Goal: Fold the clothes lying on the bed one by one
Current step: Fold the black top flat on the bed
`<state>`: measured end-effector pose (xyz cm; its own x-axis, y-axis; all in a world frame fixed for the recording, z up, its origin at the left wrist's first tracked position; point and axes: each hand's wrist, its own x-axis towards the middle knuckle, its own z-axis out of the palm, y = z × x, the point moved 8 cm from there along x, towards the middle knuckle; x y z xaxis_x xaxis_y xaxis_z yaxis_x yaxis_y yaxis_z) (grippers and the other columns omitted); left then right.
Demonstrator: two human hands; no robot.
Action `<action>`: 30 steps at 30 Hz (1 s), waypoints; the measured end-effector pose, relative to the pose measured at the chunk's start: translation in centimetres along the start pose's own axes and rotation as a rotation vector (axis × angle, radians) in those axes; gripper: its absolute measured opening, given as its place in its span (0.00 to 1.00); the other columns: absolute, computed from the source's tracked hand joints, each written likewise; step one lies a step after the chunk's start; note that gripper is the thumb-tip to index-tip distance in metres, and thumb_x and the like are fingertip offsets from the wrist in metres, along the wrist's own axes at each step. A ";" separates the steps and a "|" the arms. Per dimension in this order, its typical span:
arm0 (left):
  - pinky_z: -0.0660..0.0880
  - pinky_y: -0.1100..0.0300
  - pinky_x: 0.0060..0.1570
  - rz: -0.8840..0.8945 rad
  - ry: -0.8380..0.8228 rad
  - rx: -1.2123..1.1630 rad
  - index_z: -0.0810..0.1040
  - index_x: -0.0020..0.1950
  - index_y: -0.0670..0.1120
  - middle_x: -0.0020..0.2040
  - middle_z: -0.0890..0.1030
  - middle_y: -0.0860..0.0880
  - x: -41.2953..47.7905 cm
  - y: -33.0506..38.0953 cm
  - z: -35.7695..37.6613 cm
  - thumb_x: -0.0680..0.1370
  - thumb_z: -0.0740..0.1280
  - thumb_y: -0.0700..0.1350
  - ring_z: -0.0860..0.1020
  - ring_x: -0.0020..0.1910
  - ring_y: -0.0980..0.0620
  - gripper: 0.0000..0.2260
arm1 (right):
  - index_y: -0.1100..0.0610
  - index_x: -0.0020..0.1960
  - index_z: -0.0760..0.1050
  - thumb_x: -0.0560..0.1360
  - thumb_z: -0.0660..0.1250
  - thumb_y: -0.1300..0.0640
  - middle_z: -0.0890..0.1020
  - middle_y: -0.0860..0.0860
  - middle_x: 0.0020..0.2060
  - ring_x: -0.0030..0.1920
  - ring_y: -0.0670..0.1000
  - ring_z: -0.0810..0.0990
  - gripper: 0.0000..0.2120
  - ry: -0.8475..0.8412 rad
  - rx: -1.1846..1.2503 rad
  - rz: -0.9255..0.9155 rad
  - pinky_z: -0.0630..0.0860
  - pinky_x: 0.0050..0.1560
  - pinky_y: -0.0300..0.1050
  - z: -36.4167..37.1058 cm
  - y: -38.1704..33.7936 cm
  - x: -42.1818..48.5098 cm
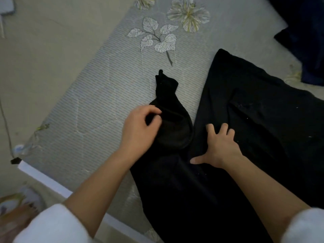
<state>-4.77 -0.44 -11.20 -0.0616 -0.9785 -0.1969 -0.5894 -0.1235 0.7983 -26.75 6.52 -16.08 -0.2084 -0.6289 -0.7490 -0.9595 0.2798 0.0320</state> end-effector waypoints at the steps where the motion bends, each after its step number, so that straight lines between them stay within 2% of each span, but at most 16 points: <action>1: 0.74 0.56 0.58 -0.113 0.116 -0.013 0.80 0.51 0.51 0.53 0.80 0.53 0.8 -1.4 -1.2 0.75 0.67 0.45 0.78 0.53 0.55 0.06 | 0.50 0.73 0.48 0.56 0.77 0.34 0.52 0.60 0.69 0.70 0.62 0.55 0.58 -0.006 -0.003 0.001 0.74 0.56 0.55 -0.1 0.0 0.1; 2: 0.75 0.56 0.56 -0.218 0.153 -0.020 0.79 0.52 0.51 0.51 0.81 0.52 1.5 -2.6 -1.7 0.75 0.66 0.45 0.78 0.50 0.54 0.07 | 0.51 0.73 0.48 0.56 0.77 0.34 0.53 0.60 0.69 0.70 0.62 0.55 0.58 -0.011 -0.008 0.002 0.73 0.57 0.56 -0.1 -0.1 0.1; 4: 0.74 0.59 0.53 -0.349 0.086 -0.019 0.79 0.56 0.47 0.51 0.81 0.51 3.4 -4.0 -1.2 0.76 0.66 0.46 0.79 0.51 0.53 0.10 | 0.51 0.73 0.48 0.56 0.78 0.34 0.53 0.60 0.69 0.70 0.62 0.55 0.58 -0.015 -0.012 0.004 0.73 0.58 0.56 -0.2 -0.2 0.2; 8: 0.78 0.51 0.53 -0.501 -0.180 -0.011 0.79 0.55 0.35 0.51 0.82 0.40 6.1 -4.2 2.2 0.72 0.71 0.55 0.81 0.49 0.42 0.23 | 0.51 0.73 0.48 0.56 0.78 0.35 0.52 0.59 0.69 0.70 0.62 0.55 0.58 -0.019 0.004 0.005 0.73 0.58 0.57 -0.1 -0.2 0.3; 10: 0.77 0.56 0.50 -0.581 -0.381 0.058 0.76 0.60 0.36 0.55 0.80 0.42 5.7 -4.0 4.0 0.70 0.73 0.55 0.80 0.51 0.45 0.27 | 0.51 0.72 0.48 0.56 0.78 0.35 0.52 0.59 0.69 0.70 0.62 0.54 0.57 -0.024 0.012 0.006 0.73 0.58 0.57 0.0 -0.2 0.3; 11: 0.76 0.60 0.46 -0.586 -0.456 0.077 0.76 0.60 0.37 0.54 0.80 0.44 5.3 -3.8 4.6 0.71 0.73 0.54 0.80 0.49 0.48 0.25 | 0.51 0.72 0.48 0.56 0.78 0.35 0.52 0.59 0.69 0.70 0.62 0.54 0.57 -0.025 0.016 0.005 0.73 0.58 0.57 0.0 -0.1 0.3; 13: 0.74 0.66 0.33 -0.574 -0.468 0.001 0.80 0.55 0.40 0.47 0.82 0.45 5.0 -3.0 4.5 0.73 0.71 0.50 0.80 0.39 0.52 0.17 | 0.51 0.72 0.49 0.56 0.78 0.35 0.52 0.59 0.68 0.70 0.62 0.54 0.57 -0.019 0.012 0.002 0.73 0.57 0.57 0.0 -0.1 0.3; 15: 0.72 0.67 0.27 -0.594 -0.301 -0.225 0.81 0.46 0.42 0.39 0.81 0.47 5.3 -2.4 2.6 0.75 0.68 0.48 0.78 0.30 0.55 0.09 | 0.51 0.72 0.48 0.56 0.78 0.34 0.51 0.59 0.69 0.69 0.62 0.54 0.58 -0.015 0.003 0.003 0.74 0.57 0.58 0.1 0.0 0.3; 18: 0.76 0.58 0.36 -0.557 0.209 -0.695 0.79 0.37 0.45 0.37 0.79 0.46 7.2 -3.8 -4.0 0.75 0.67 0.45 0.78 0.34 0.51 0.07 | 0.51 0.73 0.47 0.56 0.78 0.34 0.51 0.59 0.69 0.70 0.62 0.54 0.59 -0.021 -0.008 0.010 0.73 0.58 0.59 0.0 -0.1 0.4; 19: 0.75 0.56 0.38 -0.492 0.375 -0.752 0.79 0.35 0.46 0.36 0.78 0.46 7.8 -4.7 -6.9 0.74 0.67 0.44 0.77 0.36 0.51 0.08 | 0.51 0.73 0.47 0.55 0.78 0.34 0.51 0.59 0.69 0.70 0.62 0.54 0.59 -0.023 -0.010 0.015 0.73 0.58 0.59 -0.1 -0.1 0.4; 21: 0.72 0.58 0.38 -0.371 0.594 -0.670 0.77 0.31 0.47 0.34 0.75 0.49 8.1 -5.7 -12.0 0.73 0.65 0.44 0.74 0.35 0.54 0.10 | 0.51 0.73 0.46 0.55 0.78 0.35 0.51 0.60 0.69 0.70 0.62 0.54 0.59 -0.026 -0.012 0.025 0.73 0.59 0.58 -0.2 -0.3 0.3; 23: 0.69 0.63 0.36 -0.359 0.719 -0.575 0.71 0.33 0.47 0.33 0.72 0.53 7.8 -6.6 -15.2 0.76 0.63 0.43 0.70 0.31 0.59 0.11 | 0.51 0.73 0.45 0.55 0.78 0.35 0.50 0.59 0.69 0.70 0.62 0.53 0.60 -0.026 -0.008 0.033 0.73 0.59 0.58 -0.3 -0.3 0.2; 25: 0.70 0.66 0.36 -0.399 0.788 -0.487 0.67 0.35 0.48 0.34 0.71 0.54 7.1 -7.7 -16.9 0.79 0.61 0.46 0.70 0.32 0.60 0.13 | 0.51 0.74 0.45 0.56 0.79 0.36 0.50 0.59 0.69 0.71 0.62 0.53 0.60 -0.019 0.005 0.036 0.73 0.59 0.58 -0.3 -0.3 0.2; 28: 0.76 0.59 0.44 -0.394 0.825 -0.483 0.66 0.36 0.50 0.38 0.72 0.51 6.4 -9.6 -18.1 0.77 0.63 0.51 0.73 0.39 0.54 0.12 | 0.51 0.75 0.44 0.56 0.79 0.36 0.49 0.60 0.70 0.72 0.63 0.51 0.61 -0.001 0.030 0.041 0.72 0.60 0.60 0.0 0.0 0.2; 30: 0.77 0.58 0.47 -0.371 0.832 -0.506 0.67 0.38 0.50 0.40 0.73 0.51 6.0 -9.1 -18.4 0.78 0.63 0.50 0.73 0.41 0.54 0.11 | 0.50 0.74 0.45 0.55 0.78 0.35 0.50 0.60 0.70 0.71 0.62 0.52 0.61 0.029 0.053 0.035 0.73 0.59 0.59 0.2 0.2 0.1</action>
<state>15.11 -8.22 -9.19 0.7425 -0.6460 -0.1772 -0.0397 -0.3065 0.9510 -26.93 6.68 -16.26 -0.2473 -0.6387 -0.7287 -0.9405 0.3392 0.0219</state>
